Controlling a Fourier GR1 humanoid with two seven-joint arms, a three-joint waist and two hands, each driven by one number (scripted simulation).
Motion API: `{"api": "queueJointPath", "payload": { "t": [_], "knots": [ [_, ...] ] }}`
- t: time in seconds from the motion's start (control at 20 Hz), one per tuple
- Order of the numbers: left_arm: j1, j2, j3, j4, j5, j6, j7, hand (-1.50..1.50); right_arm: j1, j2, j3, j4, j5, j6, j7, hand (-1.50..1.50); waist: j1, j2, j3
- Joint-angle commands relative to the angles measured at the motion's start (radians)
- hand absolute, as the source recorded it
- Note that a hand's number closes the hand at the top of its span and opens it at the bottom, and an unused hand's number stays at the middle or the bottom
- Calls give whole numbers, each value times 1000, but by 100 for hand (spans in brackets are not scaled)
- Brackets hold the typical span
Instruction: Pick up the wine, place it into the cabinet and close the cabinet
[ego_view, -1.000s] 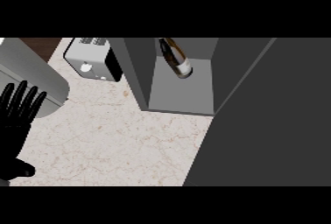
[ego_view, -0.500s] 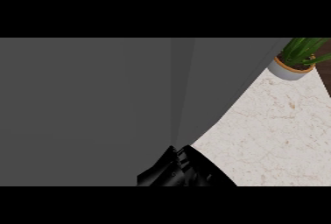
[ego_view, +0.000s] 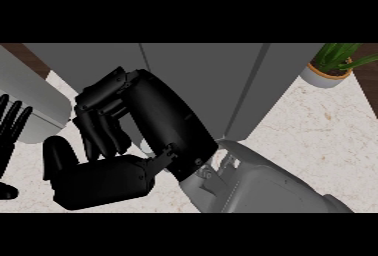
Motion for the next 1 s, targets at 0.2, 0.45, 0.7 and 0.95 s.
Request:
{"api": "queueJointPath", "payload": {
  "t": [0.2,0.45,0.7,0.95],
  "knots": [
    [-20,-8,50,19,0,-25,35,-150,-16,19,-53,212,-93,2,-136,150,-18,-3,2],
    [26,-51,45,5,-61,-45,-7,-150,-9,19,-132,377,-59,117,-225,150,-19,-3,2],
    [10,-61,54,-24,-46,-11,21,-150,78,-17,-163,426,-25,234,-338,150,-20,-2,2],
    [-65,-37,64,24,-17,-22,66,-150,48,-78,-235,511,-42,305,-398,150,-25,7,2]
  ]
}}
